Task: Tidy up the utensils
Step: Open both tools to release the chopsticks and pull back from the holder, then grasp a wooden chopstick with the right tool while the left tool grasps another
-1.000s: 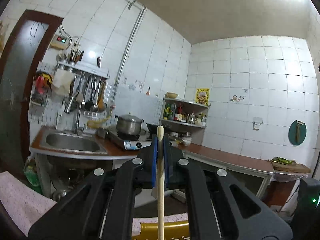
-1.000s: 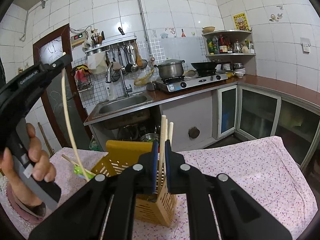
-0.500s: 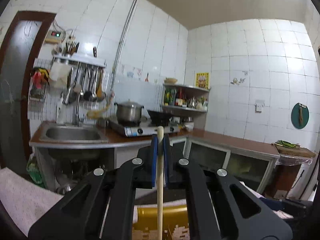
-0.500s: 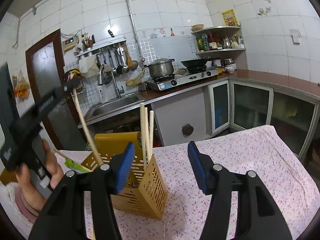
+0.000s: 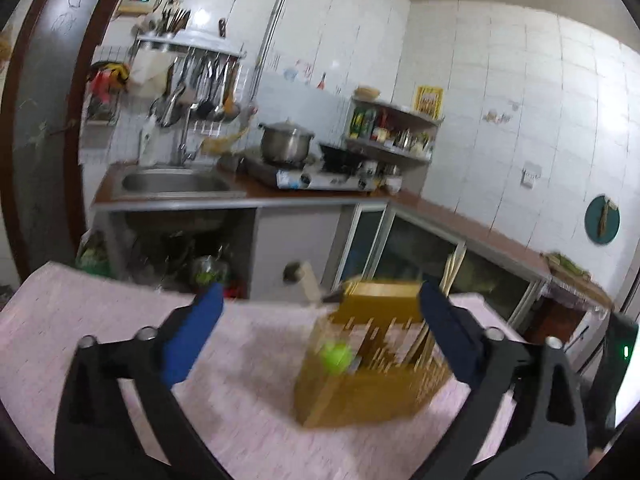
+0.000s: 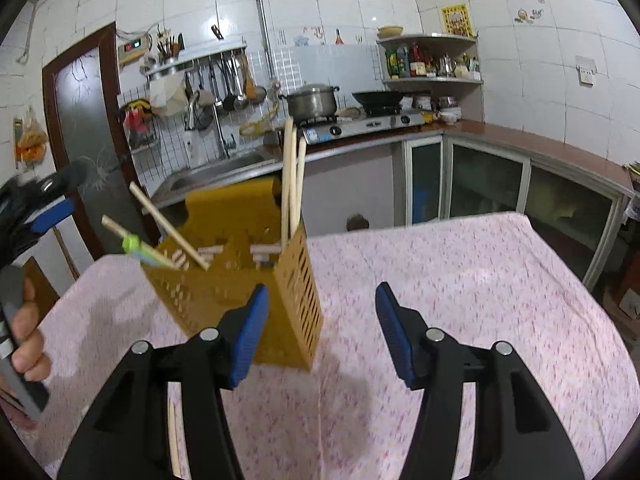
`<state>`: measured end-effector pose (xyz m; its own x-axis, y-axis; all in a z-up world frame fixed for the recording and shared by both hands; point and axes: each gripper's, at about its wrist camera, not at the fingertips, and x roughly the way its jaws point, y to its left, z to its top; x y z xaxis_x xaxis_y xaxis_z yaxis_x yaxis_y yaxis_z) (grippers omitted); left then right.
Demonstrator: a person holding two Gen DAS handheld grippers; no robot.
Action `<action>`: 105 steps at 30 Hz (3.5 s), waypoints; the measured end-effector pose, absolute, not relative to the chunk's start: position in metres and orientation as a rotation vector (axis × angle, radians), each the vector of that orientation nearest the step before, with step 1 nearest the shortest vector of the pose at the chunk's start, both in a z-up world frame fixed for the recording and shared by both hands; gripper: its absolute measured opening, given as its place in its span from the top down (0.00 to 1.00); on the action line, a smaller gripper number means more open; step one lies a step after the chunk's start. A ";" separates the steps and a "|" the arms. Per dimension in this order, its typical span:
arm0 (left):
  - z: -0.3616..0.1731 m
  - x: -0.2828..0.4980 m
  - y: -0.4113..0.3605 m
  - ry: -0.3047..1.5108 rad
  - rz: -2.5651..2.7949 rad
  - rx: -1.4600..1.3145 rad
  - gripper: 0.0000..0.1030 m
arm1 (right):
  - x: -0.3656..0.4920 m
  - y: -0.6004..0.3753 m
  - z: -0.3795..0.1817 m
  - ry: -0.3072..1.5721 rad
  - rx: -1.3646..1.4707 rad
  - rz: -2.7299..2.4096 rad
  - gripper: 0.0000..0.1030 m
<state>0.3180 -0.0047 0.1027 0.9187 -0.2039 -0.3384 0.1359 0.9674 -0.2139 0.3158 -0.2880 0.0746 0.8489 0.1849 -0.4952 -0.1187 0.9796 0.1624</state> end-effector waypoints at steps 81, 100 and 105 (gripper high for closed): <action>-0.034 0.253 0.073 0.999 -0.028 -0.155 0.05 | 0.315 -0.155 -0.025 1.069 -0.108 0.350 0.93; -0.041 0.285 -0.036 1.165 -0.115 -0.216 0.52 | 0.306 -0.261 -0.008 0.970 0.119 0.223 0.94; -0.051 0.293 -0.050 1.179 -0.037 -0.207 0.54 | 0.300 -0.279 -0.009 0.959 0.137 0.211 0.94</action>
<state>0.2933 -0.0503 -0.0507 0.3839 -0.1370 -0.9131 -0.0795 0.9804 -0.1805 0.2998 -0.2789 -0.0093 0.5563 0.2382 -0.7961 -0.1172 0.9709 0.2086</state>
